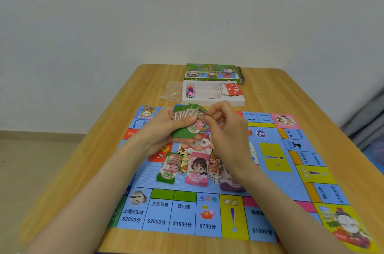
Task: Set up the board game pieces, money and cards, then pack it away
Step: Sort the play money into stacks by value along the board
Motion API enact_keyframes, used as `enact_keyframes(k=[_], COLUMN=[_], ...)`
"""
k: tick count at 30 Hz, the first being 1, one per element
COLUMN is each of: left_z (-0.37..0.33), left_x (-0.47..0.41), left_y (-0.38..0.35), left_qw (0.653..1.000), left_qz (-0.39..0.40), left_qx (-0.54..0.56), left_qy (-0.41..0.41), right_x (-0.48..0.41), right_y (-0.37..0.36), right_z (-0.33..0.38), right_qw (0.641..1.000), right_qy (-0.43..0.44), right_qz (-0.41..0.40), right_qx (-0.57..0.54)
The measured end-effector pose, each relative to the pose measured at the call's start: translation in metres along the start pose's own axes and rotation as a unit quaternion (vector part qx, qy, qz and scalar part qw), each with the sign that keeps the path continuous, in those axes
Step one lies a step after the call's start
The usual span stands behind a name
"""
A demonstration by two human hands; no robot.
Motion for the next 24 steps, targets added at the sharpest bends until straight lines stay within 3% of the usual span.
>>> enact_keyframes(k=[9,14,18,21,24], left_z=[-0.002,-0.001,0.0,0.0,-0.002], left_x=[0.001,-0.001,-0.003,-0.004,-0.003], left_y=[0.0,0.004,0.01,0.013,0.01], left_qw=[0.999,0.997,0.994,0.992,0.992], left_qz=[-0.016,-0.064,-0.091,-0.098,-0.094], left_qx=[0.026,0.03,0.026,0.041,0.043], left_qy=[-0.018,-0.033,-0.057,-0.069,-0.068], right_x=[0.0,0.0,0.004,0.007,0.009], right_y=[0.0,0.004,-0.002,-0.01,-0.019], right_z=[-0.002,0.006,0.013,0.009,0.001], right_qw=[0.999,0.997,0.985,0.964,0.943], right_qy=[0.011,0.051,0.066,0.059,0.085], right_qz=[-0.025,-0.026,0.117,0.25,0.322], right_qx=[-0.016,-0.056,-0.111,-0.067,0.009])
Point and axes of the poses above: each hand's wrist, its own x-axis away from the middle knuckle, its own y-axis out of the back of the hand, z = x × y, the point moved 1 cm from there along -x, towards the middle knuckle, and after that the axes turned 15 degrees about z, right-handed, at the moved point
